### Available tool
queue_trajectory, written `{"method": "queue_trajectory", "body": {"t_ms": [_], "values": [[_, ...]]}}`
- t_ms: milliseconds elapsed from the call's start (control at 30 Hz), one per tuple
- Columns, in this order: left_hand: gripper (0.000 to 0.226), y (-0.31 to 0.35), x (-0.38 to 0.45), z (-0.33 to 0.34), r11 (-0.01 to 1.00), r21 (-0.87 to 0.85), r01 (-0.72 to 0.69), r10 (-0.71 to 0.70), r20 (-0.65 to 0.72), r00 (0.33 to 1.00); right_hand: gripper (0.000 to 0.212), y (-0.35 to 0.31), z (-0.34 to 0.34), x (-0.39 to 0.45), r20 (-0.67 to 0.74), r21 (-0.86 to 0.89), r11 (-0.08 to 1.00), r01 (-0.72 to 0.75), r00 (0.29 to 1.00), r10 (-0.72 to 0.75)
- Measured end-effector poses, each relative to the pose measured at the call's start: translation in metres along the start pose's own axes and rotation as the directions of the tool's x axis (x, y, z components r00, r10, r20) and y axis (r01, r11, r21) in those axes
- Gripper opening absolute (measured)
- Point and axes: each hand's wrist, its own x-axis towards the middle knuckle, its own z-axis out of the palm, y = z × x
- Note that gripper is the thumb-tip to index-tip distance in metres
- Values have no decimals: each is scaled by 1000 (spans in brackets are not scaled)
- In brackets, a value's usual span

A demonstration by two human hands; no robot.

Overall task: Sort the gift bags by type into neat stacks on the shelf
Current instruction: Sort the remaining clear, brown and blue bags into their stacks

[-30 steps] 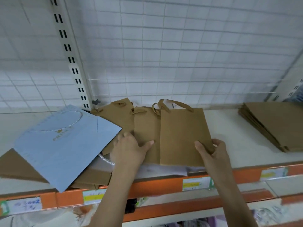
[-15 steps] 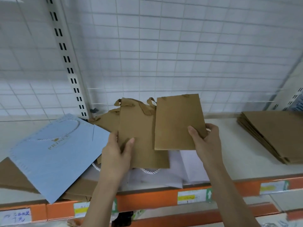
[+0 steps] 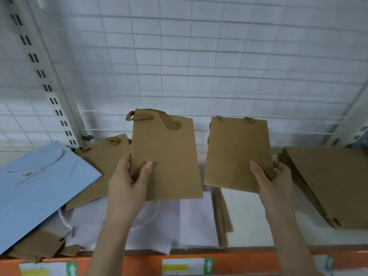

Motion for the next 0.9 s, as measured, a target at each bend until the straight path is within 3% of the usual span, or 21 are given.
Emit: {"method": "queue_trajectory", "body": {"t_ms": [300, 467, 600, 800, 900], "values": [[19, 14, -33, 79, 995, -57, 84, -82, 34, 996, 60, 45, -111, 30, 63, -250, 963, -102, 991, 121], [14, 17, -53, 98, 995, -33, 97, -97, 7, 995, 58, 57, -105, 29, 122, -468, 884, -15, 989, 81], [21, 17, -66, 103, 994, -9, 105, -105, 1, 994, 54, 60, -94, 27, 126, -683, 724, 95, 992, -11], [32, 13, -79, 104, 991, 66, 120, -120, -9, 993, 52, 67, -84, 24, 114, -772, 621, 136, 991, -75], [37, 16, -80, 110, 991, 58, 122, -122, 4, 992, 38, 66, -90, 26, 172, -728, 664, 172, 983, -67]]}}
